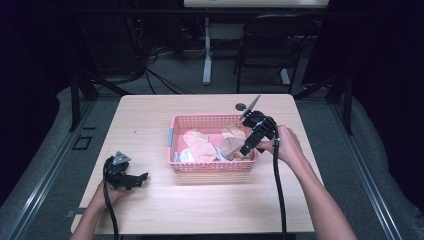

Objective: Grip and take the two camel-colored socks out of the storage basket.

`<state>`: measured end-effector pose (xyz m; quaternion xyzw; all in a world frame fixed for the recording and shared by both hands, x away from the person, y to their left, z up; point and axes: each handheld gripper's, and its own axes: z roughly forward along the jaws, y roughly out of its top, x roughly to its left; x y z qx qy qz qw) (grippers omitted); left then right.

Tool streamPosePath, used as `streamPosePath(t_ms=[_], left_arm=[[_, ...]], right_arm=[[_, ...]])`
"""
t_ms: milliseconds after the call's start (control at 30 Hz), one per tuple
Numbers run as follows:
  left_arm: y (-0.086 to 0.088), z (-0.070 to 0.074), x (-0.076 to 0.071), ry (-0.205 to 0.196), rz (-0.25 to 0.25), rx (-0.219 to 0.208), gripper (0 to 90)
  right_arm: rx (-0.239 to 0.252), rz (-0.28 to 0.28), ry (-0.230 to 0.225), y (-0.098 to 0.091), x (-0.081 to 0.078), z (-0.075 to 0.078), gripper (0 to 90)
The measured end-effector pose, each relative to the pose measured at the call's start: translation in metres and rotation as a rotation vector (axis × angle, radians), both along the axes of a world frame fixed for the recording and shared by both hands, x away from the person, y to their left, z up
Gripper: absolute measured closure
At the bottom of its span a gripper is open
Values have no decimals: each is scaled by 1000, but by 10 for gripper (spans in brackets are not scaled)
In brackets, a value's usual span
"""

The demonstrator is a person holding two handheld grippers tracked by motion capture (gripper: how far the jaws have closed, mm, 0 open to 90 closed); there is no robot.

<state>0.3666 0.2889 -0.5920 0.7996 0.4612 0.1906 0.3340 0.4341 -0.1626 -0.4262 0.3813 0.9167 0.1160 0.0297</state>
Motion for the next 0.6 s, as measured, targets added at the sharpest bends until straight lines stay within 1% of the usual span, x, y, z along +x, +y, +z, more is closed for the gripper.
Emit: streamPosePath(t_ms=[67,100,133,200,267,300,367,400,433,500,533,567,600], left_arm=[[0,0,0,0,0,1,0],[0,0,0,0,0,0,0],[0,0,0,0,0,0,0],[0,0,0,0,0,0,0],[0,0,0,-1,0,0,0],[0,0,0,0,-2,2,0],[0,0,0,0,-1,0,0],[0,0,0,0,-2,1,0],[0,0,0,0,-2,1,0],[0,0,0,0,-2,1,0],[0,0,0,0,-2,1,0],[0,0,0,1,-2,1,0],[0,0,0,1,-2,1,0]], right_arm=[[1,3,6,7,4,-3,3],[-7,9,15,12,8,-6,3],[-7,9,15,12,8,-6,3],[-8,8,17,17,11,-11,3],[-17,11,21,21,14,-16,4],[-26,17,30,23,16,-17,4],[-17,13,25,26,20,-22,10],[-28,8,34,28,24,-27,17],[-28,8,34,28,24,-27,17],[-29,0,36,31,27,-33,32],[-34,6,43,31,29,-36,39],[-48,-1,48,33,31,-39,63],[-52,-6,48,33,32,-42,96]])
